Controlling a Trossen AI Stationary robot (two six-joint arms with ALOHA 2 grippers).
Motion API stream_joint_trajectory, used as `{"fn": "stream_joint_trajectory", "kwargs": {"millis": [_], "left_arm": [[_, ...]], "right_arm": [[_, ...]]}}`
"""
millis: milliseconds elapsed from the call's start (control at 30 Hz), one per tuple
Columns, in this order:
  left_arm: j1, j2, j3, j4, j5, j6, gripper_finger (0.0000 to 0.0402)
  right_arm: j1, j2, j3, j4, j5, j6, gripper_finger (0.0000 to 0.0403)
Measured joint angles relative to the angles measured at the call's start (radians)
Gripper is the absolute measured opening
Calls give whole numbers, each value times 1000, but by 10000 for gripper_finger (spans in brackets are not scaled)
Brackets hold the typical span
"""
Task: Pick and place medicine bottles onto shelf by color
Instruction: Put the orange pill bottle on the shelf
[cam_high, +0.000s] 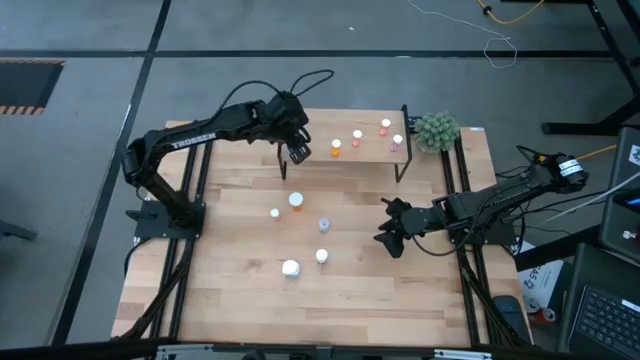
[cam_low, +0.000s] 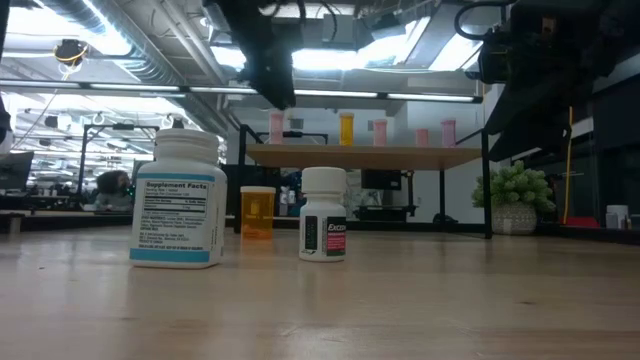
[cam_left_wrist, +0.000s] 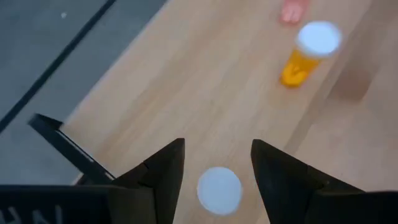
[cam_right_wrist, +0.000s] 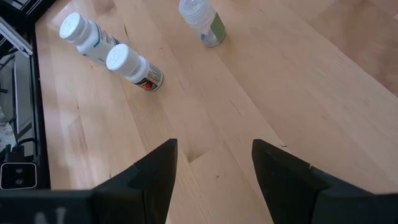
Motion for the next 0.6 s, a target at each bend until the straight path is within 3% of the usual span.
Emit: {"fn": "stream_joint_trajectory", "kwargs": {"millis": [167,267,433,600], "left_arm": [[-29,-80,1,8,3,-32,181],[-64,-144,1,-60,69,-119,179],[-158,-246,1,-265,210,-142,180],[-274,-321,0,-507,238,-173,177]], "right_arm": [[0,0,0,-2,0,1,210],[0,0,0,-3,0,1,210],[0,0,0,-3,2,1,210],[0,0,0,2,7,1,210]]}}
